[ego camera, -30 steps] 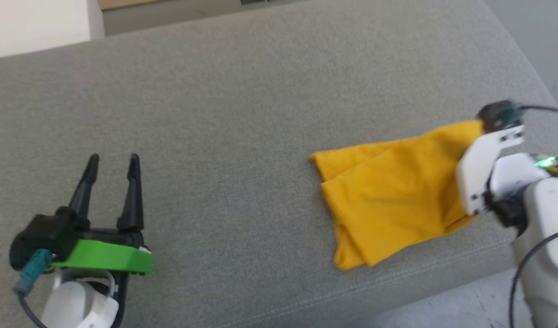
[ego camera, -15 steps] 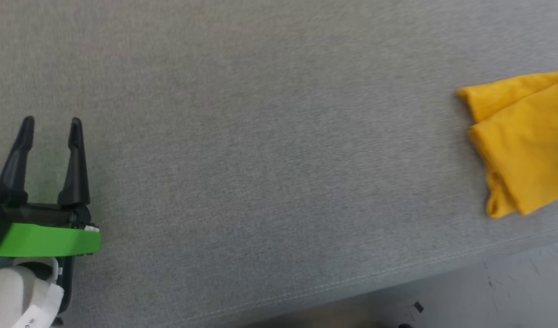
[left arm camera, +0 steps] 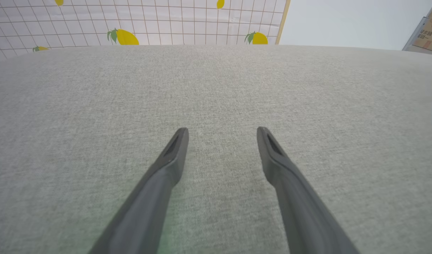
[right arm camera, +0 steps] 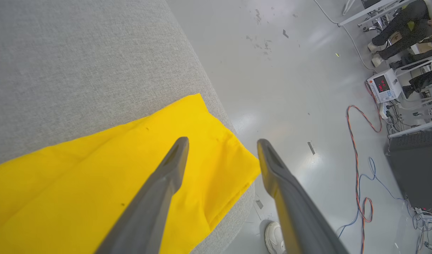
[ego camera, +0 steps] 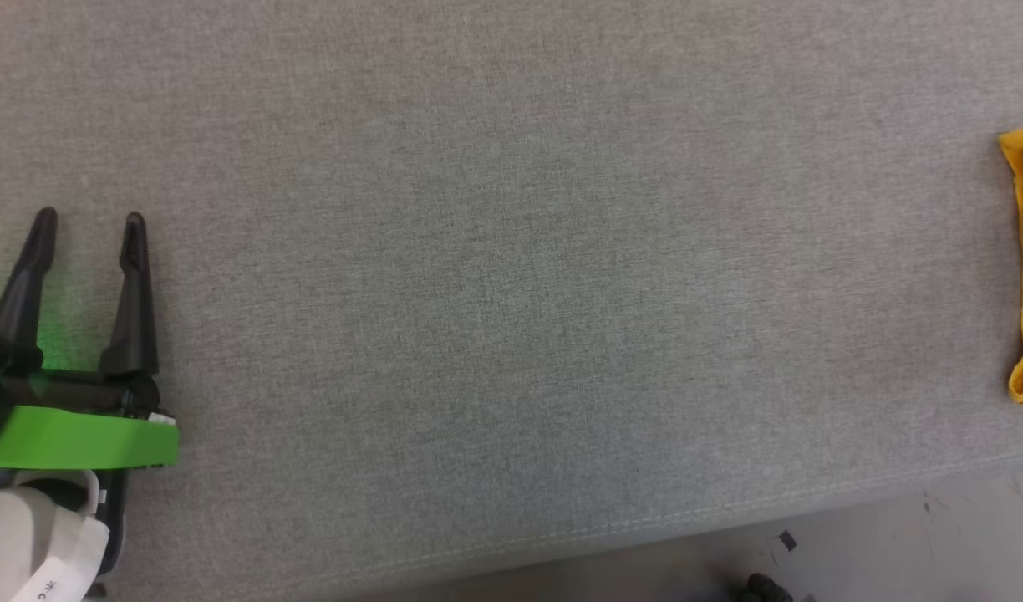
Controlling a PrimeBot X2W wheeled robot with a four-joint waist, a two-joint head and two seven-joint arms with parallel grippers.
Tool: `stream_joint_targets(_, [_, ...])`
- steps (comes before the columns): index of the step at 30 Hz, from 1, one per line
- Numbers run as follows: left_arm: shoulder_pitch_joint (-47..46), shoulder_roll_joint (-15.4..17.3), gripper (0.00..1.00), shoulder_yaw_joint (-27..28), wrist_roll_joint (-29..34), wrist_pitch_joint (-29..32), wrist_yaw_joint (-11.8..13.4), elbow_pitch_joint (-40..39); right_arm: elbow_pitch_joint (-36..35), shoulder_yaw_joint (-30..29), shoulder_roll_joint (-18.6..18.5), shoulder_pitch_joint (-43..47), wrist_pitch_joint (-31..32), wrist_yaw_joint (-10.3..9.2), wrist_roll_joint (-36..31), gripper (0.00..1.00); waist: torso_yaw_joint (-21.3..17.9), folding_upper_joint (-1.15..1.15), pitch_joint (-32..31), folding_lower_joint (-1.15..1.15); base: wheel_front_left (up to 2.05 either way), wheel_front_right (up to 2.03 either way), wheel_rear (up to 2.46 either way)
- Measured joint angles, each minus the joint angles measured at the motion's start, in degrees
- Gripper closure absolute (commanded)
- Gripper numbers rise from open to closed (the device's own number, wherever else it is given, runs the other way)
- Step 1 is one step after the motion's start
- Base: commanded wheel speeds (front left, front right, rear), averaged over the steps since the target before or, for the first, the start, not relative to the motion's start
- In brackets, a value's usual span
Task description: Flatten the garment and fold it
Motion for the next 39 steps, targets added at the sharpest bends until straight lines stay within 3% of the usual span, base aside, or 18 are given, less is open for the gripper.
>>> stream_joint_targets(5, [0.02,-0.57,0.0,-1.07,-0.01,-0.35,0.04,1.97,-1.01,2.27,-0.33,-0.83,-2.91,0.0,2.86,0.0,-0.05,0.0,-2.3,0.0,0.0,0.0,0.0])
stream_joint_targets(14, [0.08,-3.72,0.0,-1.13,-0.38,-2.31,0.98,7.67,-3.94,20.36,-1.46,-6.97,-17.53,0.0,13.9,0.0,0.14,0.0,-10.45,-0.01,0.0,0.0,0.0])
stream_joint_targets(21, [0.87,-6.37,0.0,0.57,-0.88,-2.86,3.21,11.45,-2.85,29.75,6.87,-6.3,-31.9,0.0,22.99,0.0,1.45,0.0,-18.42,-0.01,0.0,0.0,0.0])
stream_joint_targets(28, [1.26,-9.05,0.0,0.83,-0.89,-3.07,4.57,12.83,0.63,34.11,13.6,2.43,-48.49,-0.01,25.52,0.0,3.75,0.0,-25.83,-0.01,0.0,0.0,0.0])
stream_joint_targets(34, [1.52,-9.93,0.0,-0.12,-0.88,-3.13,4.72,14.63,6.05,35.42,15.27,9.33,-57.57,-0.01,25.13,0.0,6.33,0.0,-30.6,-0.01,0.0,0.0,0.0])
stream_joint_targets(39, [2.57,-10.78,0.0,-1.41,-0.87,-3.27,4.81,16.08,9.38,35.74,15.35,15.02,-60.91,-0.01,26.26,0.0,8.26,0.0,-33.55,-0.01,0.0,0.0,0.0])
